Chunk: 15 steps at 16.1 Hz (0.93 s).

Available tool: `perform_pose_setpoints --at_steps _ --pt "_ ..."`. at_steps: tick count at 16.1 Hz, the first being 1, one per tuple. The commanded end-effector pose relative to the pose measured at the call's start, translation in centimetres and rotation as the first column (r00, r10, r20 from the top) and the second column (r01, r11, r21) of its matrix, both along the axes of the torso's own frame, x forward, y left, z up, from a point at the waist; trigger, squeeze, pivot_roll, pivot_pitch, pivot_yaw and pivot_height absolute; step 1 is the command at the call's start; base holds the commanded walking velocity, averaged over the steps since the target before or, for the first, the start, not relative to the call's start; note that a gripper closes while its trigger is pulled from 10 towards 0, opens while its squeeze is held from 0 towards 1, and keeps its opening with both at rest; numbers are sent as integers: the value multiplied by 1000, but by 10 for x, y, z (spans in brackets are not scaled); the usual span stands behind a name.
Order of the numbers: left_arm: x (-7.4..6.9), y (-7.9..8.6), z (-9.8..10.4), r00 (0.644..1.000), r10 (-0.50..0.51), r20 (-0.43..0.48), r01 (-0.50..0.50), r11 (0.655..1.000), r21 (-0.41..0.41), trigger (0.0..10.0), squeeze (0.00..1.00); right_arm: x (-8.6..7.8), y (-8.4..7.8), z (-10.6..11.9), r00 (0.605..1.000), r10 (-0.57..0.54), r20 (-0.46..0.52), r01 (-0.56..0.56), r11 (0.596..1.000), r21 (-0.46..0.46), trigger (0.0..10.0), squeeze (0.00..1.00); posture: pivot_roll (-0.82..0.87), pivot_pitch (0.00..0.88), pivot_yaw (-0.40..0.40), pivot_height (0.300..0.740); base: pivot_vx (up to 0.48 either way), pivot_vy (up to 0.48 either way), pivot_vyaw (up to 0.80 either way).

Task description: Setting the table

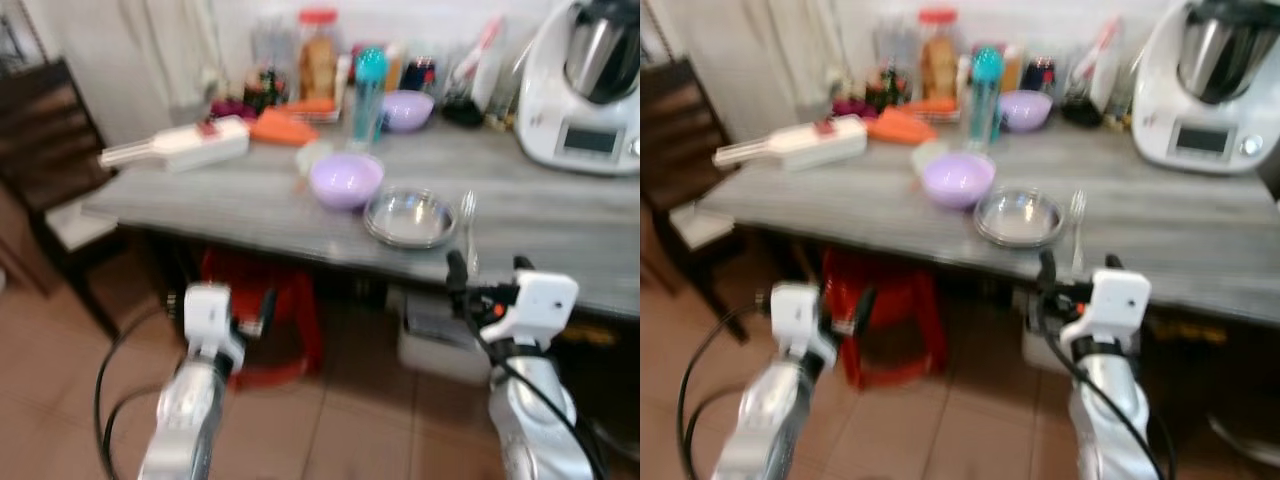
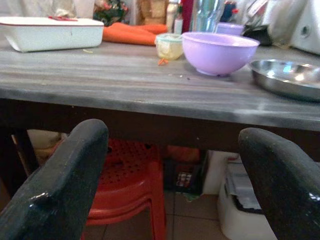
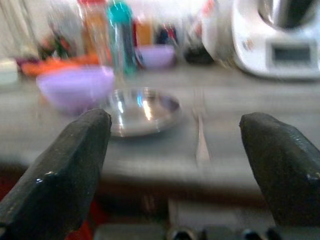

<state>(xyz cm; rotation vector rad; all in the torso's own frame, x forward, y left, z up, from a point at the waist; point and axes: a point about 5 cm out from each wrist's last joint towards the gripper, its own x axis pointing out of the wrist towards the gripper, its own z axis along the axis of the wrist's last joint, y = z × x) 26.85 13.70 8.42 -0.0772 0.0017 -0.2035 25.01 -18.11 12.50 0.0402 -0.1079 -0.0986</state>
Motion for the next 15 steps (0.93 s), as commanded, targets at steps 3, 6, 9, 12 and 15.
perform_pose_setpoints --at_steps 3,6,9,12,15 --pt "5 1 3 1000 -9 15 9 1000 6 10000 0 3 4 1 1000 -6 11 6 1000 6 10000 0 -37 0 32 740 -281 0 0" --pt "6 -1 4 1000 -18 21 17 1000 9 10000 0 3 3 -2 1000 -11 4 11 1000 12 10000 0 -29 0 34 740 -255 0 0" --pt "7 2 3 1000 -15 19 15 1000 19 10000 0 3 1 -5 1000 -19 -1 19 1000 15 10000 0 -19 0 30 740 -257 0 0" --pt "7 0 3 999 -47 24 47 999 8 10000 0 6 2 -5 1000 -16 -1 16 1000 13 10000 0 -15 0 23 740 0 0 0" --pt "9 -5 6 996 -74 52 73 997 18 10000 0 10 1 -4 1000 -12 5 12 1000 9 10000 0 -22 0 20 740 0 0 0"
